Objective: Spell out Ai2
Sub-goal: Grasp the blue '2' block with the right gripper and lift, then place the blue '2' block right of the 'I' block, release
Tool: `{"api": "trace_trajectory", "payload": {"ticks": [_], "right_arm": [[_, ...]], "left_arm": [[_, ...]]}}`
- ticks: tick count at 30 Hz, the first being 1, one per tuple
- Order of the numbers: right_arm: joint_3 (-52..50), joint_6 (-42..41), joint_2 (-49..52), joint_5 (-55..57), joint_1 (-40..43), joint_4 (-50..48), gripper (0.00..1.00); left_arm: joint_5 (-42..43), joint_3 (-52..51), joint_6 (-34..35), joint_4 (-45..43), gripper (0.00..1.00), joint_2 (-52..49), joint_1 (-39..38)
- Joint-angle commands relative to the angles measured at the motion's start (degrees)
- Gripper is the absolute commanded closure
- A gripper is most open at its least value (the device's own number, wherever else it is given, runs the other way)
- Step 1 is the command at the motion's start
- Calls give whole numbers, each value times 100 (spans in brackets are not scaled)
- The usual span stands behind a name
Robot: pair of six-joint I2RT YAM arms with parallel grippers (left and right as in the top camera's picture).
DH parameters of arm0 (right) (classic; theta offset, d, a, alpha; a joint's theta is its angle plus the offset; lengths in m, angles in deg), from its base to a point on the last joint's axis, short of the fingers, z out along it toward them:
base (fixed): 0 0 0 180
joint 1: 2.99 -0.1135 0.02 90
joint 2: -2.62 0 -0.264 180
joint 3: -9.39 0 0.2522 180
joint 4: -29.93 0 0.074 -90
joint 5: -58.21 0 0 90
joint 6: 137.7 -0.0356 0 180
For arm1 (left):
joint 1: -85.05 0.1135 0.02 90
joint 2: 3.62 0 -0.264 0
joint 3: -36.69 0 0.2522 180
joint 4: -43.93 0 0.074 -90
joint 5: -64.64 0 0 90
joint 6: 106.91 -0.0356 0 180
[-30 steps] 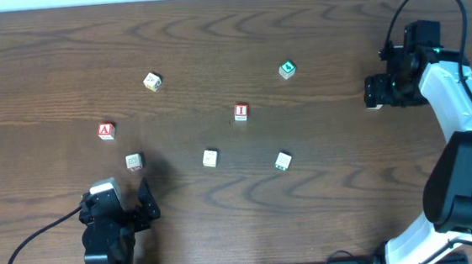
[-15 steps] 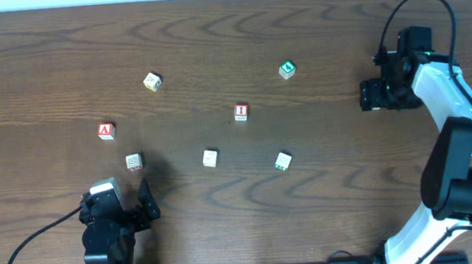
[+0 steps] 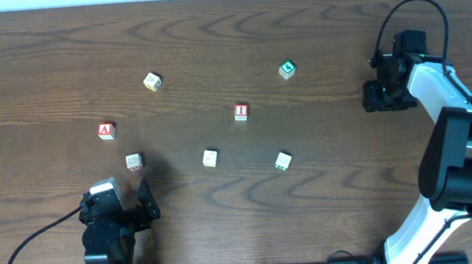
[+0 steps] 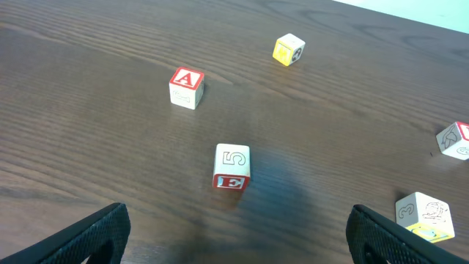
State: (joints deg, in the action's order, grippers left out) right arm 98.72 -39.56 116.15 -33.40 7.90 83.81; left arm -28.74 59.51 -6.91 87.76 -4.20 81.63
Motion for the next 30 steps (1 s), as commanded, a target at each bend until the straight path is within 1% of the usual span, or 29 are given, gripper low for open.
{"api": "trace_trajectory", "payload": {"ticks": [1,6,8,13,16,18,22,25,27,30], "right_arm": [[-26,7,2,-37,-48,-33,58],[-26,0,2,-37,-48,-31,63],[-26,-42,2,-39,-48,-28,68],[-24,-221,2,-129,-63,-31,71],[31,-236,-7,-557,-166,-7,71],[153,-402,-7,-708,-297,50,71],[636,-872,-7,-702,-748,332,74],[1152,-1270,-7,-660,-1292,658,75],[1405,-1635,-7,-435,-1725,769,77],[1604,-2011,-7,55,-2369,859,76]], "left_arm": [[2,-90,-103,-9,5,33,31],[2,-90,-103,-9,5,33,31],[2,-90,-103,-11,4,33,31],[2,-90,-103,-11,5,33,31],[2,-90,-103,-9,5,33,31],[2,-90,-103,-11,4,33,31],[2,-90,-103,-11,5,33,31],[2,-90,-103,-11,5,33,31],[2,-90,-103,-11,5,33,31],[2,-90,-103,-9,5,33,31]]}}
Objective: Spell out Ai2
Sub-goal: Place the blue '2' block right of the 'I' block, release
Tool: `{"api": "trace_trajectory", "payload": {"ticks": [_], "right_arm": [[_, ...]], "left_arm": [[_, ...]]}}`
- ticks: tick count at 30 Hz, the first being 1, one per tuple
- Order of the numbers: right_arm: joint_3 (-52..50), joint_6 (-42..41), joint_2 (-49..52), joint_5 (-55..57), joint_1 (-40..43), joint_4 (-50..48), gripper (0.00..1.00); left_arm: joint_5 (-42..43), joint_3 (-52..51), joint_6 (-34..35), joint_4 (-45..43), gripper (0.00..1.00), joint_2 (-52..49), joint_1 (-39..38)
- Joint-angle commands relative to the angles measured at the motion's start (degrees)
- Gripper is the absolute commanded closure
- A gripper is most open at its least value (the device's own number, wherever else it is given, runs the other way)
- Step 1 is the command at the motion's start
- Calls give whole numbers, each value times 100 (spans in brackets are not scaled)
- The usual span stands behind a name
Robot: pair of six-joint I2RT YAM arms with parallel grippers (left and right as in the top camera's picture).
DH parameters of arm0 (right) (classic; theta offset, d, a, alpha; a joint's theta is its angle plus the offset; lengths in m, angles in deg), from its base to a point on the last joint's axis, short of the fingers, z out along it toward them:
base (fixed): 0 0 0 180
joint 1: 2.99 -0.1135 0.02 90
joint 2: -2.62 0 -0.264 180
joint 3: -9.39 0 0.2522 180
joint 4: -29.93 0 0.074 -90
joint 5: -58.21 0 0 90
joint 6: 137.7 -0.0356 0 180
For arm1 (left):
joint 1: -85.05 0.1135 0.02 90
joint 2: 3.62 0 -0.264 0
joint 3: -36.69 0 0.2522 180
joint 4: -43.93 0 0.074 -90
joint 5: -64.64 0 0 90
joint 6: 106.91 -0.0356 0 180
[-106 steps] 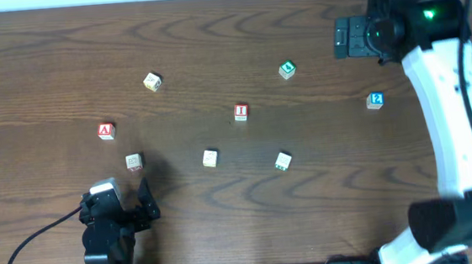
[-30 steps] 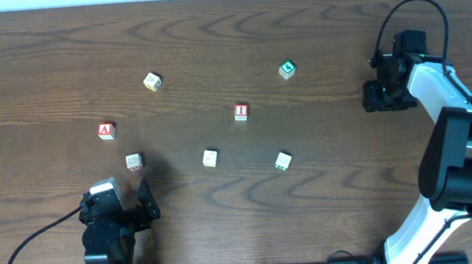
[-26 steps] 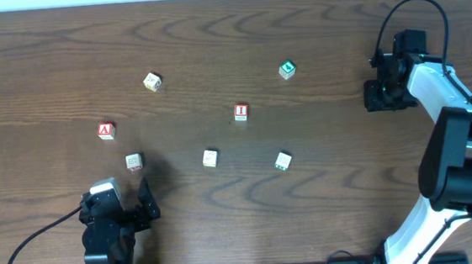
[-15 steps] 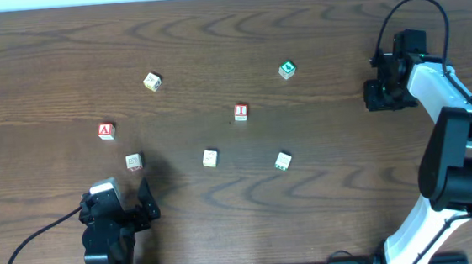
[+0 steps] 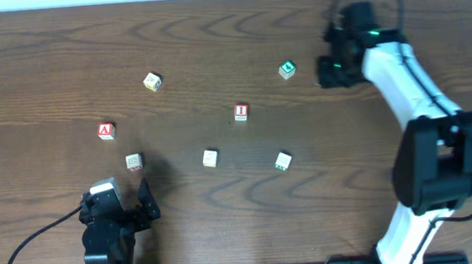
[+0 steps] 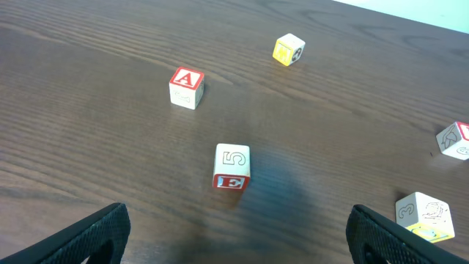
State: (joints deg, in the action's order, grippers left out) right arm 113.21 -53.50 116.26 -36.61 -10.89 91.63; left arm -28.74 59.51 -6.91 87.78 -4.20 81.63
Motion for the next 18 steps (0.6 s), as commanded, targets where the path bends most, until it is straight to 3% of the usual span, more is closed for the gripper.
{"api": "trace_trajectory", "payload": {"ticks": [1,8,18], "right_arm": [[195,-767,-17,584,-769,92,75],[212,-2181,-4,1119,-1961,92,75],[212,-3340,208,1325,-2208,125,81]], "left_arm": [[2,-90,-101,-11,5,33,31],[2,-90,-103,-13,5,33,31],[2,-90,-101,-13,5,33,31]]}}
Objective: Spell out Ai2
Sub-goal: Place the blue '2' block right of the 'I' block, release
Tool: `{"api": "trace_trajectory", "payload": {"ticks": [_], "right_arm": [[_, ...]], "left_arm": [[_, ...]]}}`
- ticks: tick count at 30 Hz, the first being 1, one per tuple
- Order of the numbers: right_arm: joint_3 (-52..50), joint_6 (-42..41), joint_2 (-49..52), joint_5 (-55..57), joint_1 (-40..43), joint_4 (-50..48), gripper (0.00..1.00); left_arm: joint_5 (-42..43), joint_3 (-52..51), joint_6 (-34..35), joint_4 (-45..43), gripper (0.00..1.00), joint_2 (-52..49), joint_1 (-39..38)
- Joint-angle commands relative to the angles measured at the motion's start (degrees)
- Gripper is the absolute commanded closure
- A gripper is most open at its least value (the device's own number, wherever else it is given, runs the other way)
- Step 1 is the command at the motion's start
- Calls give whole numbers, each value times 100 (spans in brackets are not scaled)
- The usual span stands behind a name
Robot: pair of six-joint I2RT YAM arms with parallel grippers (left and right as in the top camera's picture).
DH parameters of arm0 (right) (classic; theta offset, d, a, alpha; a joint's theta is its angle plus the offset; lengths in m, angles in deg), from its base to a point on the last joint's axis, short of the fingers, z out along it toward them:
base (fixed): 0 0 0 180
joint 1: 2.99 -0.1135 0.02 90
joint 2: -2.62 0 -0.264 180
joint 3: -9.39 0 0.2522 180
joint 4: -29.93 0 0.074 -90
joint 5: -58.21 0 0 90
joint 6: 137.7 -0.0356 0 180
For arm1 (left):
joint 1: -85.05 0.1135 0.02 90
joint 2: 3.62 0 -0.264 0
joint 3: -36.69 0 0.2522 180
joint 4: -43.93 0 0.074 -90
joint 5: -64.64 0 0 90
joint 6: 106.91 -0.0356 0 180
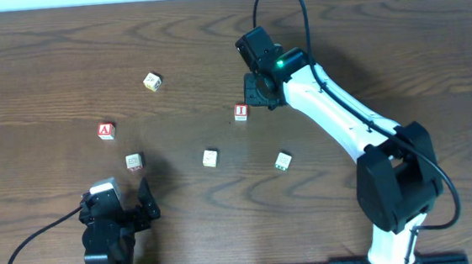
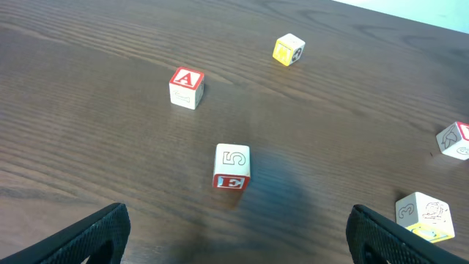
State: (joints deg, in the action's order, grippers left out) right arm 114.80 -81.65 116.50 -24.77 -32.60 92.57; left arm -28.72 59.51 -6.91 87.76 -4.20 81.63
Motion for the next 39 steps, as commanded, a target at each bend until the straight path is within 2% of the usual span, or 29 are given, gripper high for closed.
{"api": "trace_trajectory", "payload": {"ticks": [1,14,31,39], "right_arm": [[52,-553,273,122,-61,44,81],[52,-750,529,164,-295,304,79],[52,13,828,264,-293,13,74],[52,37,833,264,-289,-24,74]], "left_arm": [[0,-90,-103,-11,4,33,31],[0,-90,-103,-11,5,33,31],[0,-90,-103,-9,5,33,31],[0,-90,-101,-9,5,33,31]]}}
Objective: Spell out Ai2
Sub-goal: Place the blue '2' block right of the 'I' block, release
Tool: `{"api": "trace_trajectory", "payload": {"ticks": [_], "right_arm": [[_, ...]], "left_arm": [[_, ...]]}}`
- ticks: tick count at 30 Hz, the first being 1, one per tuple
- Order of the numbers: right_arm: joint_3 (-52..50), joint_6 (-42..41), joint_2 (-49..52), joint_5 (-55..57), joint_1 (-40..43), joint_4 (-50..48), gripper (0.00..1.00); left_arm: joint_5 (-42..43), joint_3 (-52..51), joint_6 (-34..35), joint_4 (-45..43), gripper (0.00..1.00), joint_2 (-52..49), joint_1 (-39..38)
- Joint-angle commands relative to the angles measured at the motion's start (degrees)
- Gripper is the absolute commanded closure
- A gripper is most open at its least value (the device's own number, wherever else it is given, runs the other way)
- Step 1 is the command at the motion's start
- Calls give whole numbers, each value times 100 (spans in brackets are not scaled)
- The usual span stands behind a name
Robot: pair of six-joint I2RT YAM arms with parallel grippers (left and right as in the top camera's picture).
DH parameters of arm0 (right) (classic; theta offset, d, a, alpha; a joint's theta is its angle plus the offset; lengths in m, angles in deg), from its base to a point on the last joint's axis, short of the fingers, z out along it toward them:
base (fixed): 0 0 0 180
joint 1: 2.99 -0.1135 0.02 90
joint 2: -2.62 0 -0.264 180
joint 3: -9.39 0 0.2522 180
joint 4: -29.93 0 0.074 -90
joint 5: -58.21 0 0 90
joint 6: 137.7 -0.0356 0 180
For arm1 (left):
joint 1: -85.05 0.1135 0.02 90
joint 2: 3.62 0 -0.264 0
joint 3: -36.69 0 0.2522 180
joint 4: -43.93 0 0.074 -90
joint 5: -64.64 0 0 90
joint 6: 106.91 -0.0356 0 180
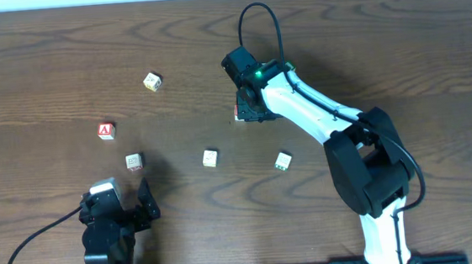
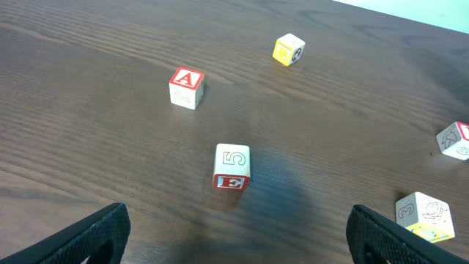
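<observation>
The red-topped A block (image 1: 106, 130) (image 2: 186, 87) lies at the left of the table. Only an edge of the red I block (image 1: 238, 112) shows beside my right gripper (image 1: 248, 111), which sits right over it; whether the fingers are closed on it cannot be made out. The left wrist view catches the I block (image 2: 458, 139) at its right edge. My left gripper (image 1: 143, 204) (image 2: 234, 246) rests open at the front left, with nothing between its fingers. No face with a 2 is readable.
A 5/E block (image 1: 134, 162) (image 2: 232, 166) lies just ahead of the left gripper. A yellow block (image 1: 152, 81) (image 2: 289, 49) is at the back left. Two pale blocks (image 1: 210, 158) (image 1: 283, 161) lie mid-table. The right arm (image 1: 319, 113) spans the table's middle right.
The right gripper has moved from just up and right of the I block to directly over it, covering most of it. The left arm and the other blocks have not moved.
The right gripper was first at the table's right side, then beside the green block at the back, then close to the I block with the arm covering the green block. Now it sits over the I block. The left gripper stayed open at the front left throughout.
</observation>
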State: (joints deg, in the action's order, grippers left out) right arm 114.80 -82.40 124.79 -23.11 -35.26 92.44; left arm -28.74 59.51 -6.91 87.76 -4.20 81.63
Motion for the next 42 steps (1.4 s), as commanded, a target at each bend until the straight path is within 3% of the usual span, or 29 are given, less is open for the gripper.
{"api": "trace_trajectory", "payload": {"ticks": [1,24,30,42], "right_arm": [[52,111,4,98,-17,-13,73],[46,90,170,7,-15,-15,70],[46,90,170,7,-17,-13,62],[46,92,170,31,39,-59,60]], "left_arm": [[2,-90,-103,-9,5,33,31],[2,-90,-103,-9,5,33,31],[2,-90,-103,-11,5,33,31],[2,-90,-103,-11,4,33,31]]}}
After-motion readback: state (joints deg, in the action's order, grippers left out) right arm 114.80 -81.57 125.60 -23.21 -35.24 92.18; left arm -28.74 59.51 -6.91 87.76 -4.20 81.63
